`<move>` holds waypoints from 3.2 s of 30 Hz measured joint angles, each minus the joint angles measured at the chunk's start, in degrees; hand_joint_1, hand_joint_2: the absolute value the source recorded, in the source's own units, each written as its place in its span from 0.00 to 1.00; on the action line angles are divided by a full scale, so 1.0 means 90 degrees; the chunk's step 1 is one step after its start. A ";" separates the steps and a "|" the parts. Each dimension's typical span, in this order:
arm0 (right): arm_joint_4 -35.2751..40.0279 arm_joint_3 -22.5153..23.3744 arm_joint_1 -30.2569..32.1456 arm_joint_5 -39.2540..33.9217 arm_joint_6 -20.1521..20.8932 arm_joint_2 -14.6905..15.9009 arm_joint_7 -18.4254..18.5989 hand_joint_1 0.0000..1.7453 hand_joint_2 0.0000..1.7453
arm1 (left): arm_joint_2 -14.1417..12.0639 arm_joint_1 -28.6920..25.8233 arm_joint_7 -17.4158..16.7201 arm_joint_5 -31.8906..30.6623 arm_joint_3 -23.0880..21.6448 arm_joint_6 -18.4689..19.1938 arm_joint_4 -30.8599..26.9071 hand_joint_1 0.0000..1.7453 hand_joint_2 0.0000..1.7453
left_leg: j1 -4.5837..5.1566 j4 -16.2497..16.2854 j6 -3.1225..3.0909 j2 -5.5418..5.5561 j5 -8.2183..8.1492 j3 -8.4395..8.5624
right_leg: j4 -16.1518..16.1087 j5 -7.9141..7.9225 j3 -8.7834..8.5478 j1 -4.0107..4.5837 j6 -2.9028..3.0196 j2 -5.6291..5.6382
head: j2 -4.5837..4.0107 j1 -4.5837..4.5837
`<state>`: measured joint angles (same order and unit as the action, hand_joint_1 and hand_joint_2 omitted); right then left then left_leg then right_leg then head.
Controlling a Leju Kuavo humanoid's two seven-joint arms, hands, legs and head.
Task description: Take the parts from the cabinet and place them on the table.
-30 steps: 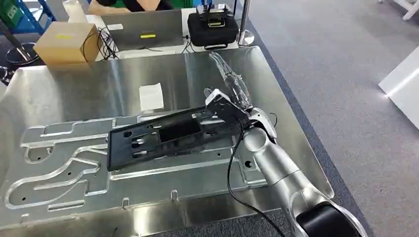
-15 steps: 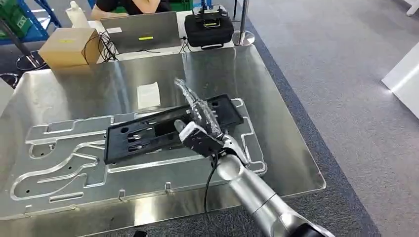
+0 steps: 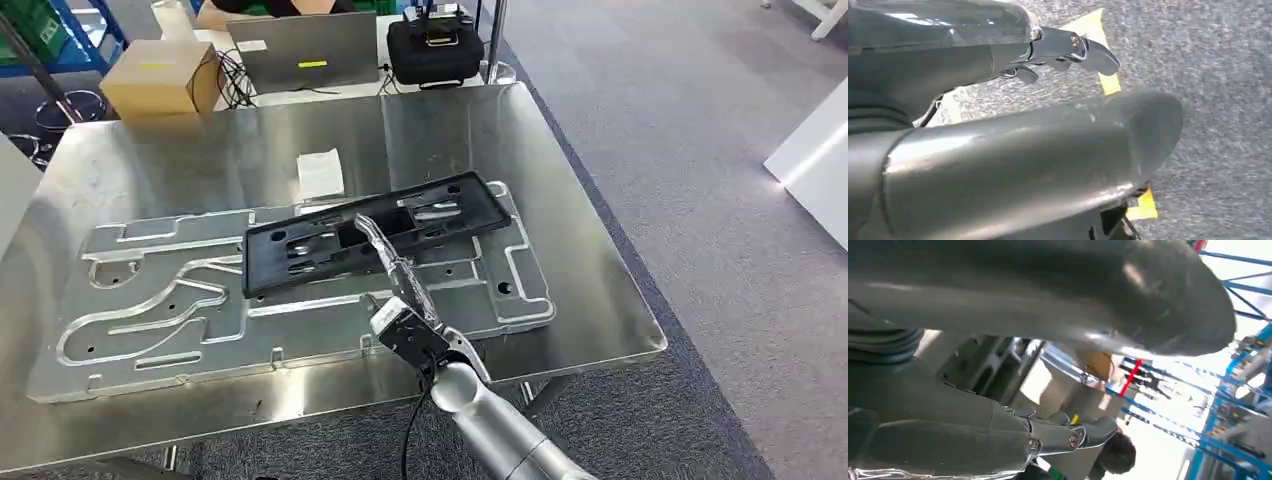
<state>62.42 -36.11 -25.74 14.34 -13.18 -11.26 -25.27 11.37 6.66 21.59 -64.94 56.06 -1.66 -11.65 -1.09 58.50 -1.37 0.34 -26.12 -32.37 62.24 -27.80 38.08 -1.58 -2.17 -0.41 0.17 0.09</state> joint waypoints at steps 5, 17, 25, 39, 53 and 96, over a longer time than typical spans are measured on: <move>0.0012 0.0000 0.0128 -0.0012 0.0002 0.0070 -0.0002 0.00 0.00 | -0.0002 -0.0013 -0.0019 -0.0007 0.0000 0.0012 0.0000 0.00 0.00 | 0.0130 0.0010 -0.0077 -0.0011 0.0283 -0.0374 | 0.1432 -0.0618 0.0250 0.0058 0.0053 0.0015 | -0.0002 0.0017; 0.0046 0.0000 0.0203 -0.0053 0.0000 0.0034 -0.0068 0.00 0.00 | 0.0017 -0.0049 -0.0053 -0.0044 0.0002 0.0024 0.0000 0.00 0.00 | 0.0098 0.0988 0.0270 0.0002 -0.0522 -0.0871 | -0.0707 0.0223 -0.0758 0.0198 0.0531 -0.0035 | 0.0000 0.0000; 0.0044 0.0000 0.0338 -0.0070 0.0007 0.0029 -0.0080 0.00 0.00 | -0.0007 -0.0032 -0.0083 -0.0114 0.0000 -0.0007 0.0000 0.00 0.00 | -0.0052 0.0020 0.0427 0.0032 -0.0459 0.0476 | -0.0304 0.0611 0.0056 0.0090 0.0231 -0.0067 | 0.0000 -0.0017; -0.0121 0.0000 0.0333 -0.0083 0.0015 0.0029 -0.0078 0.00 0.00 | 0.0019 -0.0019 -0.0150 -0.0204 -0.0010 -0.0063 0.0000 0.00 0.00 | 0.0088 0.0037 0.0025 -0.0023 0.0471 -0.0586 | 0.0013 -0.0198 -0.0904 0.0172 0.0306 0.0042 | 0.0000 0.0031; -0.0359 0.0000 0.0398 -0.0087 0.0041 -0.0022 -0.0080 0.00 0.00 | 0.0029 -0.0030 -0.0172 -0.0214 -0.0017 -0.0102 0.0000 0.00 0.00 | -0.0014 0.1166 0.0437 -0.0021 -0.0004 -0.0267 | -0.0498 0.0559 -0.0101 0.0148 0.0391 -0.0067 | 0.0000 0.0005; -0.5338 0.4104 0.2304 -0.2057 -0.0221 0.0272 -0.0487 0.00 0.00 | 0.0155 -0.0211 -0.0175 0.0282 0.0636 -0.0928 0.0000 0.00 0.00 | 0.0077 -0.0110 -0.0056 -0.0106 -0.0003 0.0066 | 0.1462 -0.0685 0.0297 0.0087 -0.0069 0.0006 | 0.0000 0.0048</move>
<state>14.38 0.83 -5.01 -4.17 -15.17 -8.81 -29.65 12.76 4.76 20.02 -62.40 61.79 -10.01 -11.65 -0.40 57.52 -1.87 -0.61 -26.15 -31.78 75.39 -33.97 40.76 -0.80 -2.79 -0.35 0.17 0.52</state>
